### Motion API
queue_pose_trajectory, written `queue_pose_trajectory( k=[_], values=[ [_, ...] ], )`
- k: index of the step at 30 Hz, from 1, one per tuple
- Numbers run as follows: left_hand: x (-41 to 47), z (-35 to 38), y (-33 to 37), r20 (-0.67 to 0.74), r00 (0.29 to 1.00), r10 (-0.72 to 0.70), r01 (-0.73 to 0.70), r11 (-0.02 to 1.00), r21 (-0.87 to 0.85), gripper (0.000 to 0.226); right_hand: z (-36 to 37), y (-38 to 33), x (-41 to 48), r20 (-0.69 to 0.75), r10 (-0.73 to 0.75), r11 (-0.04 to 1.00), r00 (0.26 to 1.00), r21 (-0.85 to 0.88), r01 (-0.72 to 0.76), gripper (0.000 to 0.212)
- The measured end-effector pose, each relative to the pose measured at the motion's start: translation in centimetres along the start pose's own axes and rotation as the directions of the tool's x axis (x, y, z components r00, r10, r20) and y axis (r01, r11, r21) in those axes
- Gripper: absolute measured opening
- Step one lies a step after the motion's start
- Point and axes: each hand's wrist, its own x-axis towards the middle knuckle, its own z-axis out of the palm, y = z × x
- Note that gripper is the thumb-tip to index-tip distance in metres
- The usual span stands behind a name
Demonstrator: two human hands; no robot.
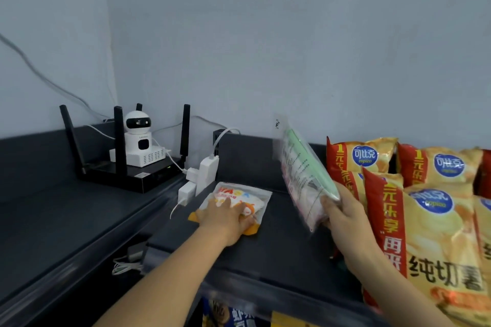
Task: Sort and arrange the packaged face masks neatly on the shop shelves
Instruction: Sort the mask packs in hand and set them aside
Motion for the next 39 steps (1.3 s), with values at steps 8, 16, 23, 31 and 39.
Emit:
queue_pose_trajectory(
  k=[8,16,23,31,39],
  values=[
    [0.5,-0.2,-1.6,-0.017,0.996,0.088,-0.09,0.986,-0.143,0.064,0.2,-0.6,0.0,-0.019,-0.076,0.982,0.997,-0.174,0.072,0.037],
    [-1.2,0.3,-6.0,-0.037,0.975,0.22,-0.223,0.969,-0.107,0.06,2.7,-1.7,-1.3,0.062,-0.281,0.698,0.958,-0.672,0.248,0.051],
    [-1.0,0.9,-6.8,-0.143,0.964,0.224,-0.251,0.946,-0.205,0.058,3.9,-2.1,-2.0,0.177,-0.405,0.503,0.897,-0.776,0.38,0.058],
    [-5.8,-1.8,-13.0,-0.697,0.653,-0.297,-0.078,0.889,-0.451,0.04,10.1,-5.7,-1.9,0.234,-0.544,0.546,0.806,-0.63,0.552,0.059],
    [-16.1,-2.6,-26.3,-0.1,0.847,-0.523,0.505,0.848,-0.16,0.066,23.7,-8.5,-3.8,0.504,-0.606,0.416,0.615,-0.458,0.786,0.072]
  ],
)
